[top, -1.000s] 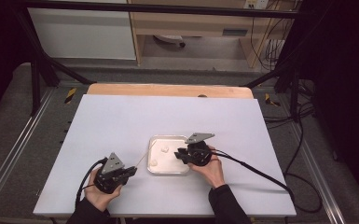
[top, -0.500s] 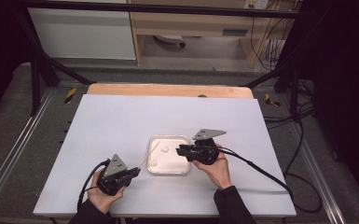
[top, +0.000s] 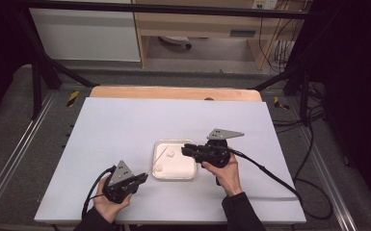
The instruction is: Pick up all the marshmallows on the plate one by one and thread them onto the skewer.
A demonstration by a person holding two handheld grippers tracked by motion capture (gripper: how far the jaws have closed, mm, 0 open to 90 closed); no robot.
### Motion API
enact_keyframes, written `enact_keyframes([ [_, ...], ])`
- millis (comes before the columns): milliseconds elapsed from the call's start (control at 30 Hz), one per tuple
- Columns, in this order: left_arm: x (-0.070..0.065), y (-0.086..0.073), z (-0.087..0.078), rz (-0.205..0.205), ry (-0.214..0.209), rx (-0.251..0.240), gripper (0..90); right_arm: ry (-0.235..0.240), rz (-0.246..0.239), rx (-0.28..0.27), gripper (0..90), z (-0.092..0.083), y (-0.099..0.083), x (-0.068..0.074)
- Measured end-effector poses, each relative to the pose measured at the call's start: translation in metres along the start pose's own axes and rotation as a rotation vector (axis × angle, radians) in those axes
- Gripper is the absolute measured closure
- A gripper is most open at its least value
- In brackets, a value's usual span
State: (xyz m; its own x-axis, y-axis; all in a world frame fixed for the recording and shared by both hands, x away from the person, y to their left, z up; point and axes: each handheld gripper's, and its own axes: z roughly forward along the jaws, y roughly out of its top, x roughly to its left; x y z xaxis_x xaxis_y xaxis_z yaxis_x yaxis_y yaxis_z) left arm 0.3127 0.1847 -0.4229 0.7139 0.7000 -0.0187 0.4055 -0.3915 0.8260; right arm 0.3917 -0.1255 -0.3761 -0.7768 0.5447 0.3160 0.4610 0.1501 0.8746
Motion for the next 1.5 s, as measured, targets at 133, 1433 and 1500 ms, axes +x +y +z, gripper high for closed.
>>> enact_keyframes([
  [133, -0.001, 0.0, 0.0, 0.001, -0.002, -0.013, 88.4, 0.032, 0.039, -0.036, 75.5, -0.002, 0.003, 0.0],
  [1433, -0.004, 0.002, 0.002, 0.038, -0.008, -0.058, 88.4, 0.152, 0.201, -0.084, 75.5, 0.025, 0.018, -0.001],
  [1500, -0.005, 0.001, 0.0, 0.015, -0.005, -0.041, 88.4, 0.155, 0.204, -0.079, 75.5, 0.026, 0.017, -0.001],
])
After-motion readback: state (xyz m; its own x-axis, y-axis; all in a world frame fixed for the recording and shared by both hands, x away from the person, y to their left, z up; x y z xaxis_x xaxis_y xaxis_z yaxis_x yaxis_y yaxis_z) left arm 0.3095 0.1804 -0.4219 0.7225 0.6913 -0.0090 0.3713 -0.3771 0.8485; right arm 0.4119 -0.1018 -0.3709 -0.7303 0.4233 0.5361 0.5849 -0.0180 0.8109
